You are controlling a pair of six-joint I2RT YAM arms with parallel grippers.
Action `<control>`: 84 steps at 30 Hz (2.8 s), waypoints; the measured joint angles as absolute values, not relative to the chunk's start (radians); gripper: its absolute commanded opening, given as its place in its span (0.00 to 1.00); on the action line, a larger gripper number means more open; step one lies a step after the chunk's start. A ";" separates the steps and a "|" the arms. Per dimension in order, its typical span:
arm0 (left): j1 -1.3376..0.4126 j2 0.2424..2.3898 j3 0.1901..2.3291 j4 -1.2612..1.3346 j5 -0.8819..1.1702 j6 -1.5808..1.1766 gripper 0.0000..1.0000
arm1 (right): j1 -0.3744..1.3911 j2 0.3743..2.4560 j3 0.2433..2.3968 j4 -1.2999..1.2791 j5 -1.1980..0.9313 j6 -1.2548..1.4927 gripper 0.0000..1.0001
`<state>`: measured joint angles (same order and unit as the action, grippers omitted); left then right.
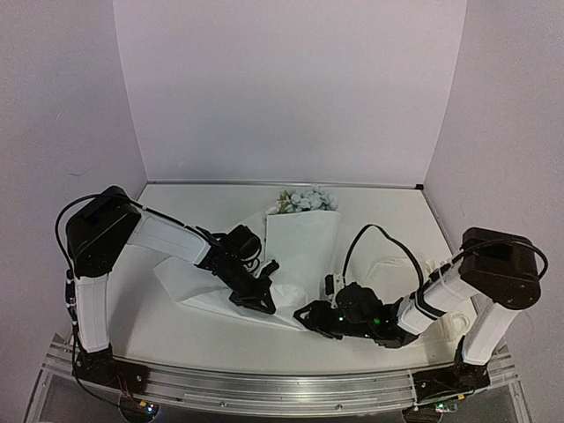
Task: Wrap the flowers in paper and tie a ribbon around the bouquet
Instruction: Press the fold line of the 2/3-folded wrapping paper, then press the fold line on the 2/3-folded wrapping paper.
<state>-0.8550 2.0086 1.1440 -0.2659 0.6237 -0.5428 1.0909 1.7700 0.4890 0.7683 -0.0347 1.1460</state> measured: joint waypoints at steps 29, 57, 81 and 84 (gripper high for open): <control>-1.054 1.926 1.220 -0.396 0.103 -0.524 0.26 | 1.169 1.793 0.545 0.685 0.174 1.194 0.35; -1.071 1.964 1.227 -0.393 -0.059 -0.466 0.28 | 1.022 1.739 0.629 0.552 0.054 1.160 0.41; -1.071 1.962 1.217 -0.400 -0.058 -0.442 0.28 | 0.968 1.678 0.662 0.554 -0.046 1.141 0.30; -1.071 1.962 1.217 -0.400 -0.058 -0.442 0.28 | 0.997 1.673 0.666 0.528 -0.036 1.137 0.31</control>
